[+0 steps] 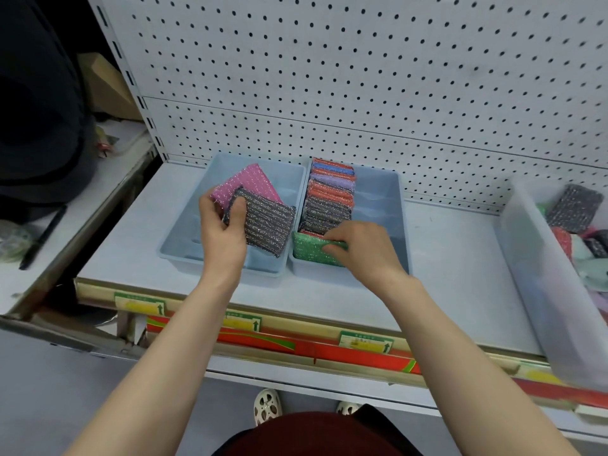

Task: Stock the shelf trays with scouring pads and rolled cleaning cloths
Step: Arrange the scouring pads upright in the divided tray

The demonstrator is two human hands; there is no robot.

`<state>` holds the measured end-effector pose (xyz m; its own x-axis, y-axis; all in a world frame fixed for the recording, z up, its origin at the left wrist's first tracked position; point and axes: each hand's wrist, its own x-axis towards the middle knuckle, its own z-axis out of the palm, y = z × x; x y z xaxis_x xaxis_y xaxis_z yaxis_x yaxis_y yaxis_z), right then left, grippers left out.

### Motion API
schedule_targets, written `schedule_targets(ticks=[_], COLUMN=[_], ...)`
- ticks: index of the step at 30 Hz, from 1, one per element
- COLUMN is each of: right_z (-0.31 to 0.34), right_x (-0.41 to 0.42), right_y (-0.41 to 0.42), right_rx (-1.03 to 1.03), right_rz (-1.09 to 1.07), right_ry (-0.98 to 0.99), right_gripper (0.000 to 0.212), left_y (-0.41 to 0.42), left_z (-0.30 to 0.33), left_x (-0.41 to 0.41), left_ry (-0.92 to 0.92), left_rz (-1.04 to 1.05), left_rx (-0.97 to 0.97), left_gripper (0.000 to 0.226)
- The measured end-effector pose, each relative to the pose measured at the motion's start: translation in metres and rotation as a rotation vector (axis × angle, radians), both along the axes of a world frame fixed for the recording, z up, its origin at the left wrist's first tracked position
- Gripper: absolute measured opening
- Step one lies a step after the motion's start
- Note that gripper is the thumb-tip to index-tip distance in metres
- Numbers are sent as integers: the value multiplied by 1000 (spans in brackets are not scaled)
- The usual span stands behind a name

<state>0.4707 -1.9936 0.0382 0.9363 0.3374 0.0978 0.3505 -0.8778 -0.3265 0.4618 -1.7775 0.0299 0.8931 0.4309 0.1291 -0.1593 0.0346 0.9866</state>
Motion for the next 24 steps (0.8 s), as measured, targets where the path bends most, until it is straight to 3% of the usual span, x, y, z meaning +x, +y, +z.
schedule_targets(ticks=[4,8,14,17,21,24], right_z=[-15,-2,-17,-8,12,14], right_x=[-6,3,10,15,21,30], right_y=[-2,1,15,8,0,-2], right_rx=[-22,132,47,273,890,807], right_rz=[-10,-14,69,-5,-245,-163], right_ry=[77,104,171,199,199,214], right_gripper=[19,15,11,9,16,25], left_y=[-2,-8,-20,-25,-39,-55], left_z=[-3,-2,5,7,7,9], left_x=[0,4,9,12,18,25], left_ry=[4,13,19,52,83,94], left_rz=[-12,-27,-37,-37,-77,-147], left_rx=[-2,-31,-71,-129,-193,-251], left_gripper=[17,20,23,22,23,21])
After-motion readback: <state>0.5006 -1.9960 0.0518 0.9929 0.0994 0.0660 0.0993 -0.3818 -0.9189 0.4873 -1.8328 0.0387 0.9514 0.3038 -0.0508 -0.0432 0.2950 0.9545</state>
